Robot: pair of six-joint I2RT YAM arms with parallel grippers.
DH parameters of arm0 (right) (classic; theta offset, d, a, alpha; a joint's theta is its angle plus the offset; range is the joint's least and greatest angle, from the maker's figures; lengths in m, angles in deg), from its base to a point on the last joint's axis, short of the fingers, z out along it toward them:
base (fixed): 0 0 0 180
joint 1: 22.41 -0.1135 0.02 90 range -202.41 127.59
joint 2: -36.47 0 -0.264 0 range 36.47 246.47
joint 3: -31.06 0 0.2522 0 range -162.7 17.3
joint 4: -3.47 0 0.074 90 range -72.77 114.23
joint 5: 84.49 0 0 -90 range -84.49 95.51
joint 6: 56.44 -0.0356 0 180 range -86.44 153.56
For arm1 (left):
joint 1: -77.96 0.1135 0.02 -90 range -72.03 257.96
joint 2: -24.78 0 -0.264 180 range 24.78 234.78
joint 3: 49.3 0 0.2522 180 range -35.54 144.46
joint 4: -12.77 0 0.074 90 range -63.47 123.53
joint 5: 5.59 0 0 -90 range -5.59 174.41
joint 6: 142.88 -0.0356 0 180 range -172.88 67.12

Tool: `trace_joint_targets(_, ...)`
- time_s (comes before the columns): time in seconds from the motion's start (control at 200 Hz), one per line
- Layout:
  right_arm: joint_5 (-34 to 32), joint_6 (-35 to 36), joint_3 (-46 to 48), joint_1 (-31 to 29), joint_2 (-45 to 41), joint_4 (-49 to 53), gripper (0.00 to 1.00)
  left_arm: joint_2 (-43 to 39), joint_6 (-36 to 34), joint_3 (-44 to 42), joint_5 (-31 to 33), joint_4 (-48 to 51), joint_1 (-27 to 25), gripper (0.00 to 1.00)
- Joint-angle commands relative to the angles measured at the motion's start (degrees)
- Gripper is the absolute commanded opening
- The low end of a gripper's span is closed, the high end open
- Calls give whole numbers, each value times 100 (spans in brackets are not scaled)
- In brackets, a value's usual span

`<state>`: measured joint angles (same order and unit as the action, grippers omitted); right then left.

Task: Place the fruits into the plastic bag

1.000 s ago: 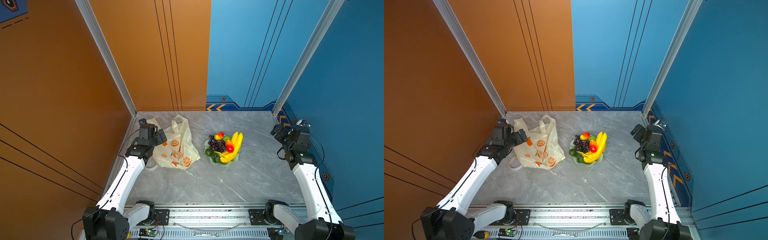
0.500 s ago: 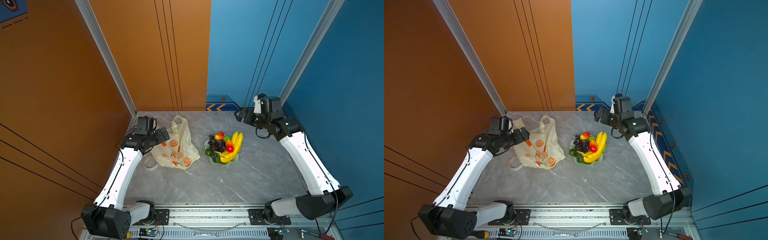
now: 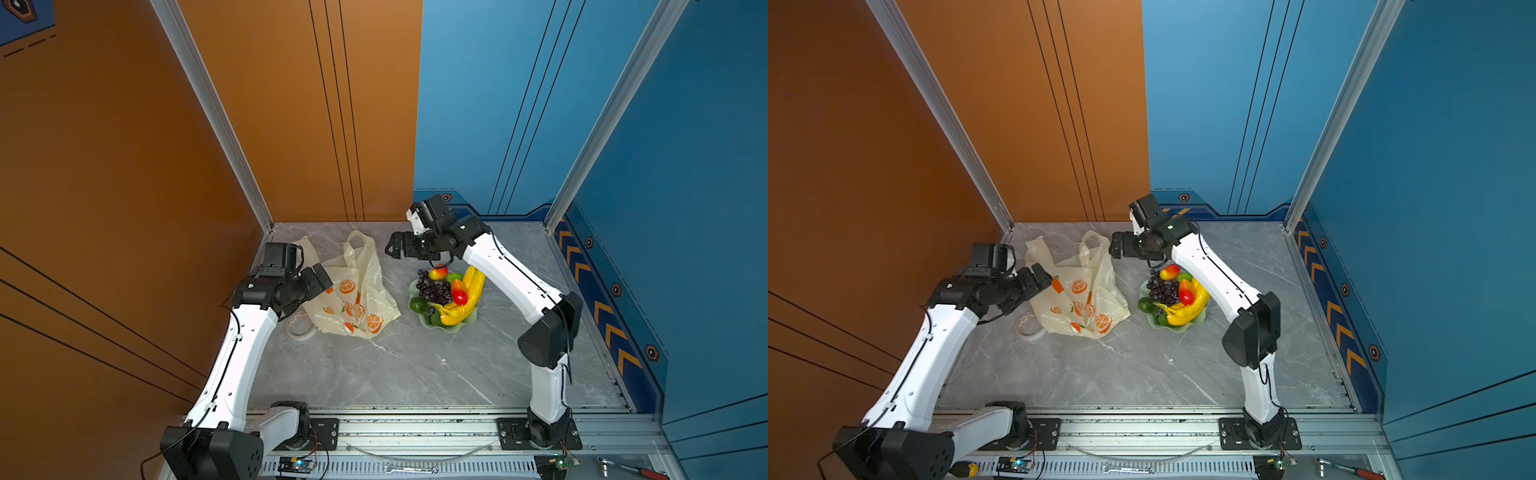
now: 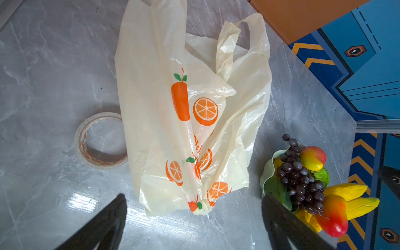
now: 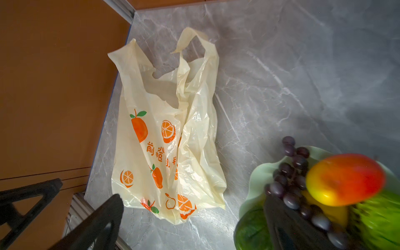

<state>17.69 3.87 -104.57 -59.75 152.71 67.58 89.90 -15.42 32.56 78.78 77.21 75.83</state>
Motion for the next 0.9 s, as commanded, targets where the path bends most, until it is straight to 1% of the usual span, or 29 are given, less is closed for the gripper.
trace_joint_targets(0.0, 93, -85, -504, -96, 481, 198, 100, -305, 265, -251, -230, 136, 46, 98)
trace_joint_targets(0.24, 276, -291, -1209, -175, 1454, 186, 100, -784, 515, -793, -394, 136, 67, 98)
trace_joint_targets(0.466, 248, -349, -1535, -203, 2022, 137, 99, -905, 605, -868, -574, 136, 86, 98)
trace_joint_targets(0.481, 248, -365, -1553, -203, 2054, 126, 99, -905, 605, -1014, -586, 136, 89, 98)
trace_joint_targets(0.526, 251, -404, -1579, -203, 2152, 61, 98, -915, 605, -1057, -610, 136, 90, 98)
trace_joint_targets(0.701, 316, -604, -1682, -203, 2499, -320, 92, -940, 631, -1104, -742, 142, 125, 98)
trace_joint_targets(0.896, 513, -919, -2095, -221, 3039, -699, 78, -968, 584, -1048, -825, 288, 202, 98)
